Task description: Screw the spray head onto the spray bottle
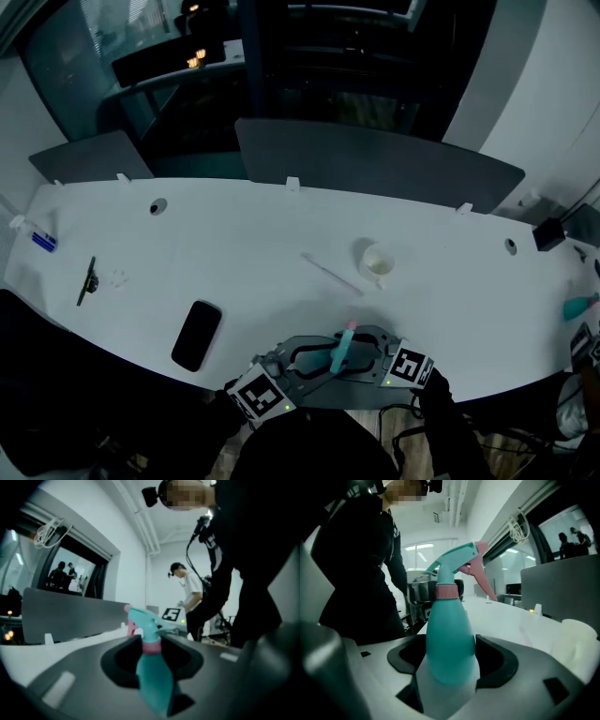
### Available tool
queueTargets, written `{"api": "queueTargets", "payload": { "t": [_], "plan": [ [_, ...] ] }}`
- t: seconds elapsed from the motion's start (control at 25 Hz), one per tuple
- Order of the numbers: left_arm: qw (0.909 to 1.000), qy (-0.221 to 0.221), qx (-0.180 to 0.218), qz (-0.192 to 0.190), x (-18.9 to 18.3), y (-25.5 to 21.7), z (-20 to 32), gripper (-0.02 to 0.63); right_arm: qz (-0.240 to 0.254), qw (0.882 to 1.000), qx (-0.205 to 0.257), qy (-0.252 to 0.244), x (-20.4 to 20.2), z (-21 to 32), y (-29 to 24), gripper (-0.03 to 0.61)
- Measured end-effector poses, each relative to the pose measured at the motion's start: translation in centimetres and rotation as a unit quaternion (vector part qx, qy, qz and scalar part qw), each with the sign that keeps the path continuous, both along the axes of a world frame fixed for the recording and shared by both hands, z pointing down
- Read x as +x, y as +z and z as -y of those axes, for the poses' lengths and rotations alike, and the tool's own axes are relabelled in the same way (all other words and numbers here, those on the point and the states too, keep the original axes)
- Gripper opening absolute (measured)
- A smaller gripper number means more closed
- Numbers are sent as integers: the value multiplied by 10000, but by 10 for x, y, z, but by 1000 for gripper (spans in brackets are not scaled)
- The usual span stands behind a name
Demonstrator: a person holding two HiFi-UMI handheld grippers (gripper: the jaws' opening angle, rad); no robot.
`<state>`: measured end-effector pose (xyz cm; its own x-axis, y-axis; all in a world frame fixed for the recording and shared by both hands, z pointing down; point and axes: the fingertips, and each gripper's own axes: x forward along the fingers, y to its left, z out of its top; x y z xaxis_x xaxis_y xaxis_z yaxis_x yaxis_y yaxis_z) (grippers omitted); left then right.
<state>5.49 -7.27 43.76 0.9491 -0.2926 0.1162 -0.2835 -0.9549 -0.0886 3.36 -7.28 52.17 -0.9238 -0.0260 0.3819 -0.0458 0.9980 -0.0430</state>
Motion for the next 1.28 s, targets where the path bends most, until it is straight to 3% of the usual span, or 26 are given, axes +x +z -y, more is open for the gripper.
{"api": "queueTargets", "payload": {
  "t": [0.12, 0.36, 0.44, 0.6, 0.76, 0.88, 1.0, 1.08, 1.16, 1.24, 1.28],
  "plan": [
    [9997, 157, 25, 175, -1, 5, -1, 135, -119, 9994, -236, -235, -2, -1, 2, 339],
    [9976, -571, 197, -330, -2, -9, 1, 141, 56, 9974, -391, 601, -1, 0, 3, 340],
    [9971, -582, 150, -466, -2, -13, 1, 222, 196, 9959, -340, 817, 0, 2, -2, 341],
    [9972, -536, 133, -511, -5, -18, 0, 308, 345, 9923, -320, 1150, 6, 7, -11, 360],
    [9976, -558, 222, -339, -16, -18, -6, 334, 303, 9895, -211, 1400, 16, 9, -20, 374],
    [9955, -900, 244, -177, -42, -20, -13, 334, 346, 9832, -12, 1790, 35, 10, -34, 373],
    [9828, -1778, -359, -341, -76, -16, -19, 334, 510, 9756, 69, 2135, 57, 6, -52, 371],
    [9699, -2344, -525, -390, -94, -12, -20, 330, 513, 9693, 210, 2397, 69, 7, -57, 367],
    [9524, -2933, -604, -564, -109, -11, -18, 249, 480, 9575, 487, 2803, 78, 14, -63, 220],
    [9351, -3463, -468, -585, -117, -9, -15, 90, 474, 9445, 776, 3156, 79, 22, -67, 8],
    [9287, -3658, -318, -530, -118, -9, -14, 15, 475, 9385, 927, 3292, 77, 25, -68, 6]
  ]
}}
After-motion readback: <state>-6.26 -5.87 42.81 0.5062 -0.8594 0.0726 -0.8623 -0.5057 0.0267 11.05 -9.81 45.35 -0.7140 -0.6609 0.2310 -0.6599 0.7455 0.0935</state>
